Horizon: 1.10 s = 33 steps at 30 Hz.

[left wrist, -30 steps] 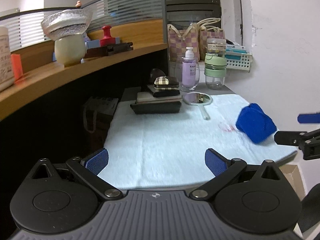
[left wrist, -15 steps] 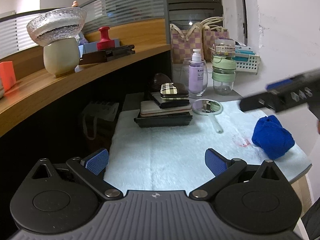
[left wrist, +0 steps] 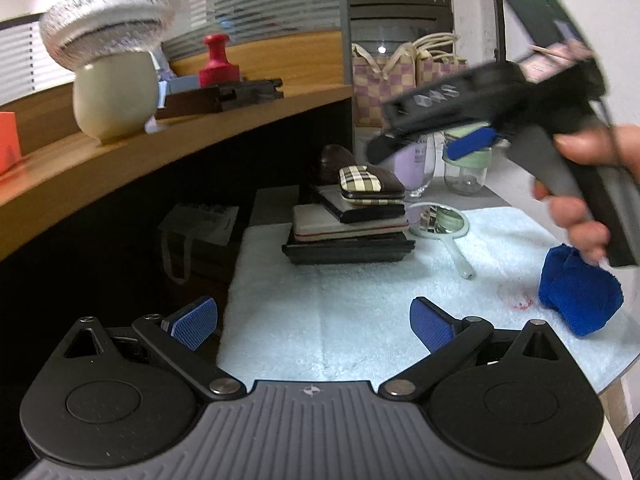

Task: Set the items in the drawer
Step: 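Grasp the brown plaid glasses case with the right tool and lift it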

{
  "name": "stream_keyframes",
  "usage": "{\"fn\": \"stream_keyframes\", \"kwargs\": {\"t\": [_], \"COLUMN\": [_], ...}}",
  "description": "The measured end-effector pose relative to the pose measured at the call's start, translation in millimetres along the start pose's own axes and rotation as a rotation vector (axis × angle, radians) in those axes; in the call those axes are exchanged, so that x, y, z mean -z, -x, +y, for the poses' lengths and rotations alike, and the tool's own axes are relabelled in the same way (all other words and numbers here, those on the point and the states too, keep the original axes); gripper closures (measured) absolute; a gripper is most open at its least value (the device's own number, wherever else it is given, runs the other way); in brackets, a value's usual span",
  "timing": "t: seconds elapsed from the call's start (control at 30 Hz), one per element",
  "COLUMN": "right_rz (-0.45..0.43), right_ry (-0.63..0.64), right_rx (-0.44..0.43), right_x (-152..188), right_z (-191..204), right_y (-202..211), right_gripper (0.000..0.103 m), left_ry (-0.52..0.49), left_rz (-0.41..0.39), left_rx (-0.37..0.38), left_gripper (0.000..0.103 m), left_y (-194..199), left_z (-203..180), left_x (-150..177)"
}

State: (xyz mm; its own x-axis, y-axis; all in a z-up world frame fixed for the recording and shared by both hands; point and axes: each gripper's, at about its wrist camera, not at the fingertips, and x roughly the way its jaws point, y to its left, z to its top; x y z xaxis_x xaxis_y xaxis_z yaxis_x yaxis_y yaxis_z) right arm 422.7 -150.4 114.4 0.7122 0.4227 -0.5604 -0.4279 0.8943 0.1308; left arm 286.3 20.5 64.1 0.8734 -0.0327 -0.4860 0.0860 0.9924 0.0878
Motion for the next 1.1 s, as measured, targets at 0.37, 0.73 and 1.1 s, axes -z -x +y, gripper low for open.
{"fn": "stream_keyframes", "kwargs": {"t": [0.37,0.73,1.1], "right_rz": [0.088,0.155,0.110], "right_ry": [-0.121,-0.250,-0.331], "right_rx": [-0.009,-0.024,-0.062], "right_x": [-12.6,-10.1,-11.8], "right_z": [-4.2,-16.0,-40.4], "right_y": [-58.1,-82.4,-44.2], "right_gripper": [0.005,0.032,0.066], "left_ry": [0.056,0.116,0.116], "left_rz": [0.047,0.072,0.054], "left_rx": [0.023,0.026,0.033], "left_gripper": [0.000,0.000,0.000], "left_y": [-23.9,-29.1,-24.7], "left_z": [6.4,18.7,17.3], "left_x": [12.5,17.0,13.8]}}
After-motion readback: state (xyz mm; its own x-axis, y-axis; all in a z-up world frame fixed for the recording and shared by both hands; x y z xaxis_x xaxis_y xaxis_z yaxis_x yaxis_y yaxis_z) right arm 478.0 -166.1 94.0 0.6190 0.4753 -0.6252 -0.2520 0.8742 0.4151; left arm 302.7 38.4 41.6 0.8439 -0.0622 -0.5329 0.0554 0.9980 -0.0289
